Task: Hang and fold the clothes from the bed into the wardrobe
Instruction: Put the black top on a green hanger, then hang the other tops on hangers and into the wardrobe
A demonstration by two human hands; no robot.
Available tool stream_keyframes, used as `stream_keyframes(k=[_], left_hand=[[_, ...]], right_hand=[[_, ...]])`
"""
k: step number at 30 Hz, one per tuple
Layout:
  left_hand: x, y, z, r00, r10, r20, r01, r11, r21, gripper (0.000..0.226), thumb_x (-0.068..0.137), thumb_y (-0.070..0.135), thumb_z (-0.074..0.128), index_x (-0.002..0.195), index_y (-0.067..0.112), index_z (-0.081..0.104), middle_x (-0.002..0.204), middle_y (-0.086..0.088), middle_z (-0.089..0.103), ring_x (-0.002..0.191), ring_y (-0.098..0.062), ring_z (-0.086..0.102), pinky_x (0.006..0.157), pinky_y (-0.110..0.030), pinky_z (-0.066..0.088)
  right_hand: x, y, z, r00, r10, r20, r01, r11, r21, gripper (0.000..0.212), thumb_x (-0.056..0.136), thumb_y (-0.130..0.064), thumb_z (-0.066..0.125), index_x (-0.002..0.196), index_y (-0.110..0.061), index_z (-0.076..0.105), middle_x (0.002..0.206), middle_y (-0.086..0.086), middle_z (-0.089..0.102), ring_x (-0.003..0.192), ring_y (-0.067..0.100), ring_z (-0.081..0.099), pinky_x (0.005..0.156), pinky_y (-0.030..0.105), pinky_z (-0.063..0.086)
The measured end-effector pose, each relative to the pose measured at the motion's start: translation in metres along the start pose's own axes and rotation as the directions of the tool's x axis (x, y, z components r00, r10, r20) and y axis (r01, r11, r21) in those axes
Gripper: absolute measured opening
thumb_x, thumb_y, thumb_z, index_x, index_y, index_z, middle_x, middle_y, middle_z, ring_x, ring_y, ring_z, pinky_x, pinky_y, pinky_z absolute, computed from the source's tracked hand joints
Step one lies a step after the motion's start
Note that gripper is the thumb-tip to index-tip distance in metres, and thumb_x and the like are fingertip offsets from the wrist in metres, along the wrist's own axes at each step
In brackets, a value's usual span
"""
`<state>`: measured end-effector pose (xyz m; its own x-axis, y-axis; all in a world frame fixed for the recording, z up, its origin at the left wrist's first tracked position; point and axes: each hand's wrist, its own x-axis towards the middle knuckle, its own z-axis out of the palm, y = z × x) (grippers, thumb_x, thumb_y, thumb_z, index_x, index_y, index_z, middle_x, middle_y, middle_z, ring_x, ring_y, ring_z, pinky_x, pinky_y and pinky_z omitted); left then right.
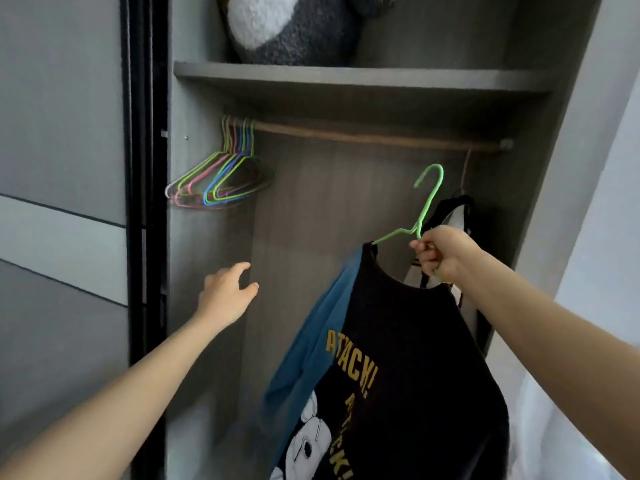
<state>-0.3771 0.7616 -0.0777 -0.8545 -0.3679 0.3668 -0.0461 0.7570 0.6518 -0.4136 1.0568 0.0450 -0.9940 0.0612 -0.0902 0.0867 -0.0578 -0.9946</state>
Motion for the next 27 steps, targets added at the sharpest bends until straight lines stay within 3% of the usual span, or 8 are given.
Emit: stream_keyframes(k=[3,8,12,16,18,27], left_hand=[[0.018,0.01,0.013,0.996,0.079,0.03,-0.081,0.996,0.047,0.051,0.093,0.032,0.052,0.141,0.023,0.038,0.143,-0.007,0.041,0.13,-0.031,0.032,0.104,-0.04,0.033],[0.07,0.025,0.025,0.969,0.247,0.018,-0.245,0.945,0.217,0.054,0.095,0.039,0.047,0.145,0.027,0.029,0.147,0.0,0.032,0.134,-0.026,0.024,0.103,-0.038,0.03],[0.127,0.028,0.03,0.955,0.289,-0.063,-0.254,0.911,0.324,0.055,0.095,0.043,0.044,0.146,0.027,0.027,0.151,-0.002,0.024,0.138,-0.026,0.016,0.105,-0.039,0.029],[0.191,0.025,0.035,0.958,0.275,-0.086,-0.236,0.92,0.313,0.056,0.095,0.042,0.044,0.146,0.025,0.026,0.153,-0.005,0.023,0.138,-0.028,0.016,0.105,-0.041,0.029],[0.202,0.023,0.036,0.956,0.279,-0.087,-0.239,0.918,0.316,0.057,0.095,0.041,0.045,0.146,0.025,0.026,0.152,-0.006,0.024,0.138,-0.029,0.017,0.105,-0.042,0.029],[0.266,0.023,0.077,0.928,0.366,-0.074,-0.341,0.911,0.231,0.057,0.094,0.038,0.049,0.145,0.023,0.03,0.152,-0.006,0.025,0.138,-0.029,0.018,0.105,-0.042,0.028]], right_hand=[[0.034,-0.021,0.01,0.997,-0.057,-0.042,0.058,0.998,0.019,0.022,0.092,0.001,0.026,0.082,-0.01,0.042,0.06,0.001,0.038,0.022,0.005,0.026,0.028,0.01,0.016],[0.083,-0.061,0.012,0.981,-0.146,-0.131,0.15,0.988,0.023,0.029,0.094,0.0,0.022,0.072,-0.009,0.039,0.063,0.003,0.036,0.019,0.006,0.023,0.028,0.008,0.015],[0.118,-0.094,0.004,0.951,-0.211,-0.227,0.226,0.973,0.045,0.031,0.096,0.001,0.021,0.071,-0.009,0.037,0.063,0.003,0.036,0.02,0.004,0.024,0.028,0.007,0.015],[0.159,-0.112,0.005,0.916,-0.228,-0.33,0.25,0.968,0.025,0.033,0.096,0.003,0.023,0.07,-0.01,0.038,0.064,0.004,0.035,0.046,0.006,0.026,0.029,0.006,0.016],[0.167,-0.114,0.002,0.906,-0.229,-0.356,0.249,0.968,0.01,0.032,0.096,0.004,0.025,0.07,-0.009,0.04,0.064,0.005,0.036,0.05,0.006,0.025,0.029,0.006,0.017],[0.233,-0.133,-0.004,0.852,-0.241,-0.466,0.241,0.969,-0.061,0.032,0.097,0.001,0.022,0.072,-0.012,0.038,0.065,0.005,0.037,0.023,0.004,0.027,0.026,0.008,0.015]])
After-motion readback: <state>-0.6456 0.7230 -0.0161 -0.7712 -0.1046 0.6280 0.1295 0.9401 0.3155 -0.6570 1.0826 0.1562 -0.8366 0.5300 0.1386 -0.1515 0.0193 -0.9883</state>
